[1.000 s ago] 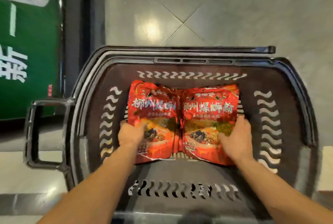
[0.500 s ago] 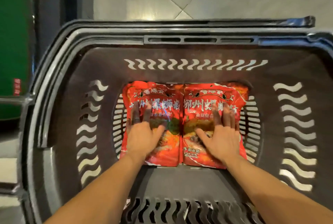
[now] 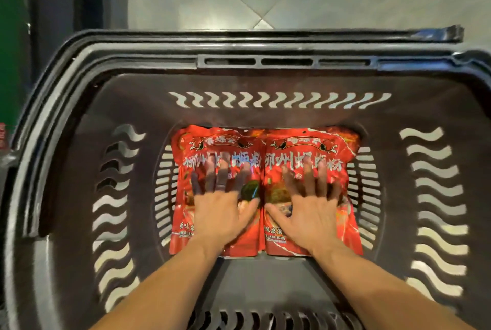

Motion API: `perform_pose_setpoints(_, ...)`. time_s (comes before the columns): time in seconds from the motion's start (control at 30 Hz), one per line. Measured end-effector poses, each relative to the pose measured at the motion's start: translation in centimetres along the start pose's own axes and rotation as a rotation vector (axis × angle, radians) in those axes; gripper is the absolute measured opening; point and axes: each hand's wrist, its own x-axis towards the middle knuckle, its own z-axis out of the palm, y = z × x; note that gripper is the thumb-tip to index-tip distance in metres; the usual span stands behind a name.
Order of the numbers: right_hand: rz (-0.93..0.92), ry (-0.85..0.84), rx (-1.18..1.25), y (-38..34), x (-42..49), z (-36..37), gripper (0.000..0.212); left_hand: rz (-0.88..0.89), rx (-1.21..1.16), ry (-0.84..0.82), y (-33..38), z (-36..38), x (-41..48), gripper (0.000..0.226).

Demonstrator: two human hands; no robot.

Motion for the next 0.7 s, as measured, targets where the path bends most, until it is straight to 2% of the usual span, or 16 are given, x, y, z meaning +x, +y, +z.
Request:
perform_pose_setpoints(0.13, -0.034, 0.071, -0.001, 0.7, 0.9, 2.3, 0.082, 0.045, -0.032, 0.048, -0.7, 2.4, 0.9, 0.077)
perform_pose_setpoints(0.37, -0.053, 0.169, 0.006, 1.1, 1.3, 4.2, 0.087, 0.057, -0.001, 0.167, -1.0, 4.3, 1.3, 0.077)
perform_pose_setpoints(0.5, -0.042, 0.076, 0.023, 1.0, 1.4, 3.4, 0.085, 0.039, -0.016, 0.14, -0.7, 4.0, 1.4, 0.078)
perform_pose_setpoints(0.63, -0.029, -0.155, 0.044, 0.8, 1.1, -1.0, 0.078, 0.011, -0.029, -0.022, -0.1, -0.4, 0.7, 0.076)
perform_pose_setpoints(0.7, 0.008, -0.2, 0.103, 0.6, 0.2, -4.8, 0.072, -0.017, -0.039, -0.114, 0.6, -4.0, 0.2, 0.072)
